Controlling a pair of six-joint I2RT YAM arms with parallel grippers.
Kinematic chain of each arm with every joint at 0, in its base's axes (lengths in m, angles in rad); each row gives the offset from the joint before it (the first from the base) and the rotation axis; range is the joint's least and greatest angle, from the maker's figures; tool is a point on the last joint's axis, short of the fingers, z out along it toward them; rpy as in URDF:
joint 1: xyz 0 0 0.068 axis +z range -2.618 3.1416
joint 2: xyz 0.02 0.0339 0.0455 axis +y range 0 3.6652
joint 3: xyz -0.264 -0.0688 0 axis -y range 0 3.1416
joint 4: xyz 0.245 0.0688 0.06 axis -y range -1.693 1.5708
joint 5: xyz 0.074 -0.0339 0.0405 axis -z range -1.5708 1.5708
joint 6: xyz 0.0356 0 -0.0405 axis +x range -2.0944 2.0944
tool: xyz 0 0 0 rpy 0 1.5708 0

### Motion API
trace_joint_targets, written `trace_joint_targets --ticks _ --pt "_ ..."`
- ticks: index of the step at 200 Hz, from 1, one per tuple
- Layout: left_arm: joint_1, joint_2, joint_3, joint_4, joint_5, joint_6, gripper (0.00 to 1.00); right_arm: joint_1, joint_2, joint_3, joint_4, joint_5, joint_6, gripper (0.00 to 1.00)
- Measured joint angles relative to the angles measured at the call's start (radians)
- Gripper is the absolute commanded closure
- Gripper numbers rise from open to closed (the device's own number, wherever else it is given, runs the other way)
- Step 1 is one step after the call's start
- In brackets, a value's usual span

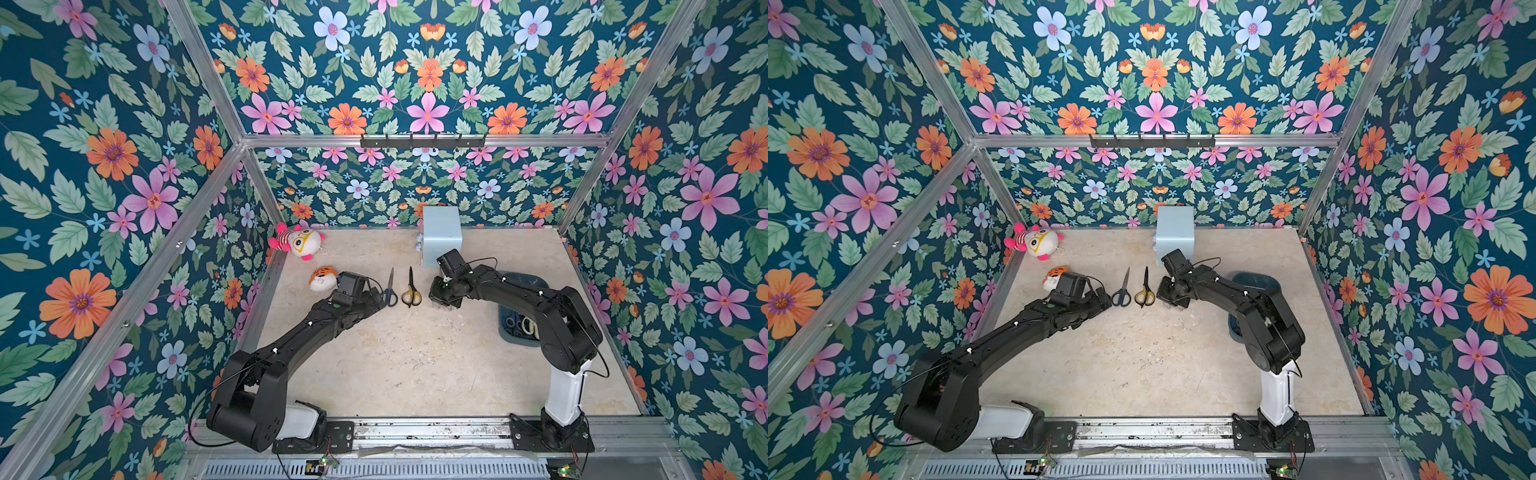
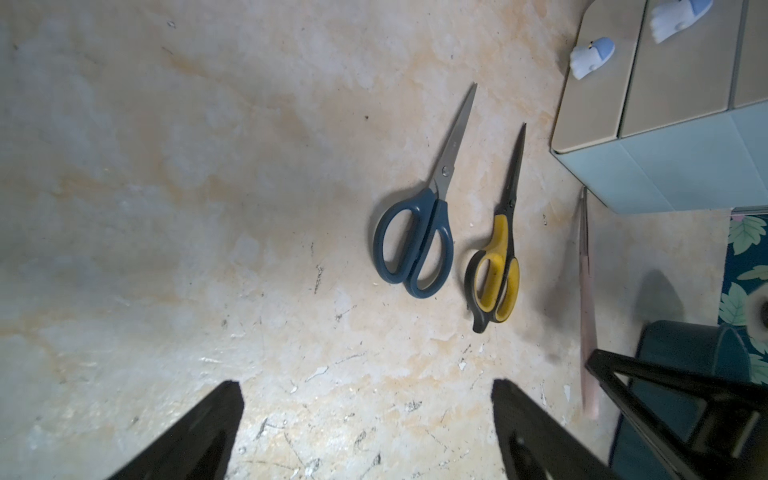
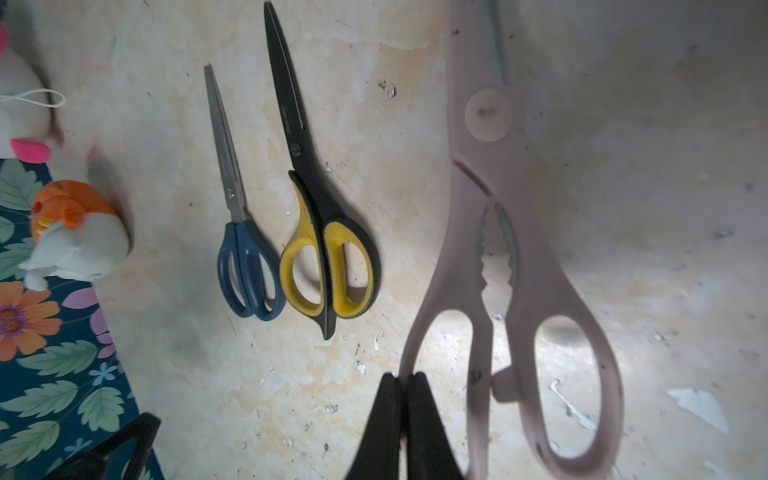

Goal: Take the scissors out of the storage box
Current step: Place the scissors at the center of the board, then pick up the scissors from the storage box.

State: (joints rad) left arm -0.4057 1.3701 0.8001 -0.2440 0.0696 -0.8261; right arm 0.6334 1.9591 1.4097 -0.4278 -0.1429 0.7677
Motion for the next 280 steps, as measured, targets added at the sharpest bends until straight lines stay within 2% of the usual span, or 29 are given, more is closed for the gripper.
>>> trace_joint_targets --ticks 92,116,157,225,280 --pt "0.004 -0.002 -0.005 0.0 -0.019 -0.008 0.02 0.032 0.163 0.131 -0.083 0.084 -0.089 1.0" --pt "0.005 -0.002 -0.009 0.0 -0.021 -0.009 0.02 0.034 0.169 0.138 -0.095 0.09 -0.1 0.88" --pt "0.005 -0.002 -0.009 -0.001 -0.022 -0.012 0.02 0.035 0.164 0.167 -0.119 0.091 -0.107 0.79" --pt "0.004 0.004 0.043 -0.022 -0.015 0.012 0.03 0.034 0.032 0.227 -0.185 0.13 -0.138 0.76" --pt "-0.009 0.048 0.104 -0.029 0.046 0.078 0.04 -0.04 -0.174 0.027 -0.231 0.177 -0.169 0.76"
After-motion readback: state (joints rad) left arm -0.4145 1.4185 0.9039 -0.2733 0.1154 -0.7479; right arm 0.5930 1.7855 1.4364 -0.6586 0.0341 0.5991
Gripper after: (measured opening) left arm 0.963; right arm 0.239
